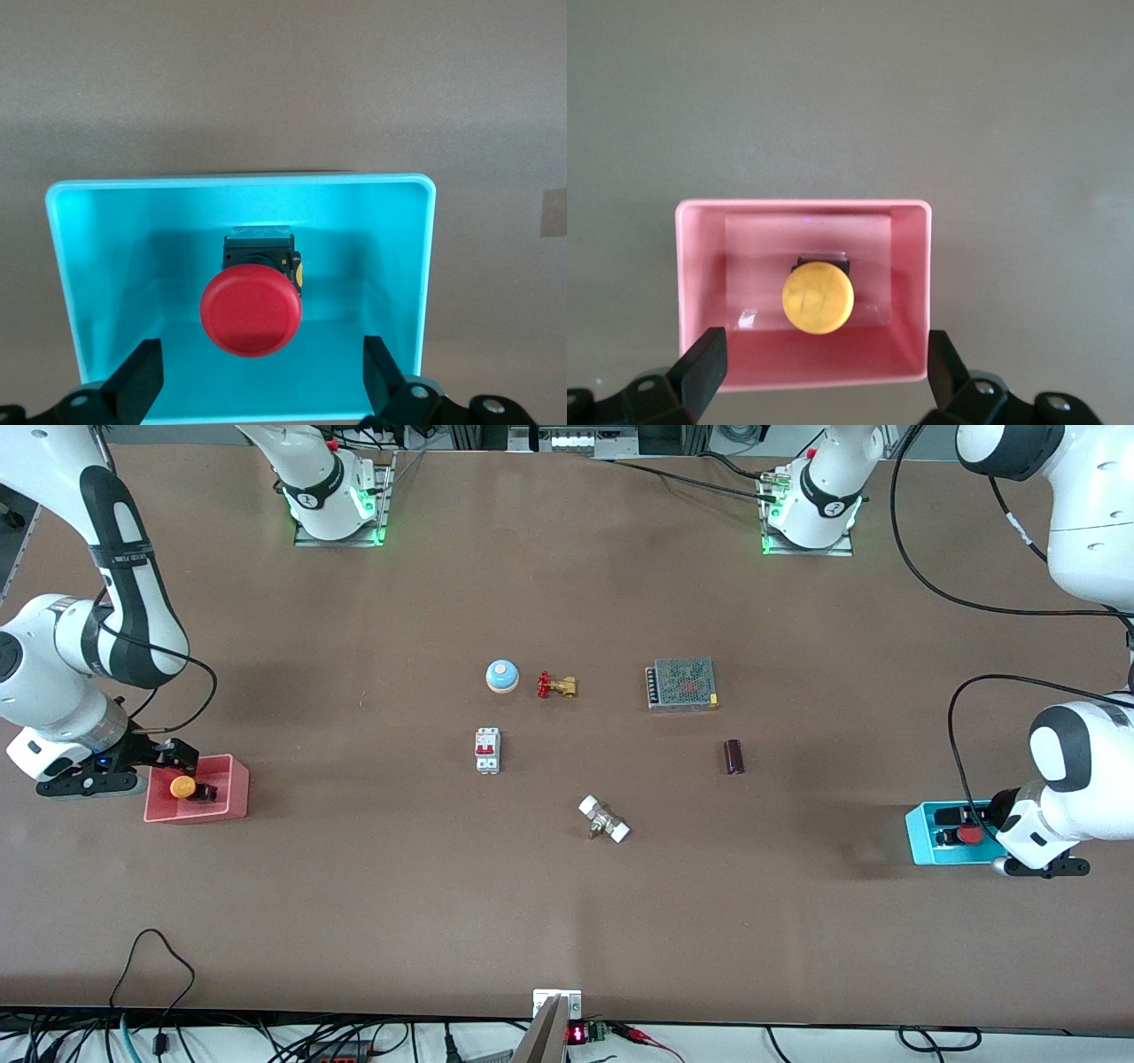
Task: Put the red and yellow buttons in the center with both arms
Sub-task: 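Grasp the yellow button and red button with the right and left grippers, then lift both buttons up out of their boxes with both grippers, then carry both buttons toward the table center with both grippers, then set both buttons down on the table and open both grippers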
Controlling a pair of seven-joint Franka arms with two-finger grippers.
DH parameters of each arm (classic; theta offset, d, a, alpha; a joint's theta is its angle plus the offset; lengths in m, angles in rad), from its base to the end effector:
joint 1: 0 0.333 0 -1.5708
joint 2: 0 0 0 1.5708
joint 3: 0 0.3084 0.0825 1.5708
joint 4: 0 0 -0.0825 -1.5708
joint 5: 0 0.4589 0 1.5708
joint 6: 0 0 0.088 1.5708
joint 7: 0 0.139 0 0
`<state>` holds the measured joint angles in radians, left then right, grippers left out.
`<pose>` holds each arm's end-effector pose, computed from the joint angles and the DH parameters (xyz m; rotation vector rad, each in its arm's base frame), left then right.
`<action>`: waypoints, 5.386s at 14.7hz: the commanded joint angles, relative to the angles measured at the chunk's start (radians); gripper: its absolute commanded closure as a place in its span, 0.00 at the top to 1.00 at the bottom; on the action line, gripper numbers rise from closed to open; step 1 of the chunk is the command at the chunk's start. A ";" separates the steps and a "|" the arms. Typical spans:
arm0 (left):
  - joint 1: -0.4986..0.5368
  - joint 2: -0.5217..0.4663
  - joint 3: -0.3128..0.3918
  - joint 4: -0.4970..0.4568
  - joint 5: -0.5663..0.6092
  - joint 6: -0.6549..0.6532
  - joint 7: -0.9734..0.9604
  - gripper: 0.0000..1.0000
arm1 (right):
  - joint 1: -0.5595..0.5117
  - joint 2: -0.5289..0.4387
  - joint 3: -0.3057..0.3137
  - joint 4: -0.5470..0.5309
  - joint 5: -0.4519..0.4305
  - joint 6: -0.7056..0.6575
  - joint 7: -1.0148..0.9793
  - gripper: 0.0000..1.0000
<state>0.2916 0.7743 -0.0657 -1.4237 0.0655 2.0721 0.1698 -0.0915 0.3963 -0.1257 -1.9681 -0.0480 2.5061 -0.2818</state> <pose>0.7428 0.1819 0.1452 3.1190 0.0575 -0.1925 0.6668 -0.1479 0.1933 3.0193 0.1728 0.1819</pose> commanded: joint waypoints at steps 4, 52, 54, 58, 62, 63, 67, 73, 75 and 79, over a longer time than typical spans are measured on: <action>-0.017 0.037 0.004 0.058 0.027 -0.003 0.016 0.92 | -0.022 0.090 0.014 0.077 0.088 -0.009 -0.068 1.00; -0.174 -0.228 -0.069 -0.345 -0.087 -0.054 -0.121 0.24 | 0.294 0.070 0.181 0.061 -0.079 -0.147 0.606 0.20; -0.174 -0.228 -0.069 -0.374 -0.087 -0.029 -0.121 0.24 | 0.300 0.090 0.181 0.063 -0.079 -0.119 0.604 0.21; -0.181 -0.218 -0.069 -0.402 -0.087 -0.004 -0.122 0.27 | 0.302 0.113 0.181 0.063 -0.079 -0.093 0.604 0.25; -0.195 -0.254 -0.069 -0.396 -0.087 -0.015 -0.128 1.00 | 0.302 0.114 0.181 0.063 -0.079 -0.092 0.606 0.41; -0.193 -0.271 -0.071 -0.389 -0.087 -0.017 -0.131 1.00 | 0.300 0.116 0.181 0.063 -0.079 -0.093 0.606 0.47; -0.193 -0.360 -0.063 -0.270 -0.082 -0.107 -0.136 1.00 | 0.300 0.115 0.181 0.064 -0.079 -0.093 0.606 0.61; -0.178 -0.466 -0.042 -0.026 -0.038 -0.364 -0.237 1.00 | 0.274 0.073 0.178 0.097 -0.056 -0.099 0.589 1.00; -0.142 -0.492 -0.060 0.053 -0.035 -0.441 -0.233 1.00 | 0.273 0.023 0.170 0.098 -0.018 -0.121 0.584 1.00; -0.132 -0.507 -0.042 0.106 -0.071 -0.533 -0.217 1.00 | 0.236 -0.085 0.120 0.181 0.118 -0.372 0.371 1.00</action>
<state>0.1526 0.2583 -0.1089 -1.3478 0.0107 1.5738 -0.0507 0.1753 0.3813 0.0114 -1.8134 -0.0008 2.2527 0.2107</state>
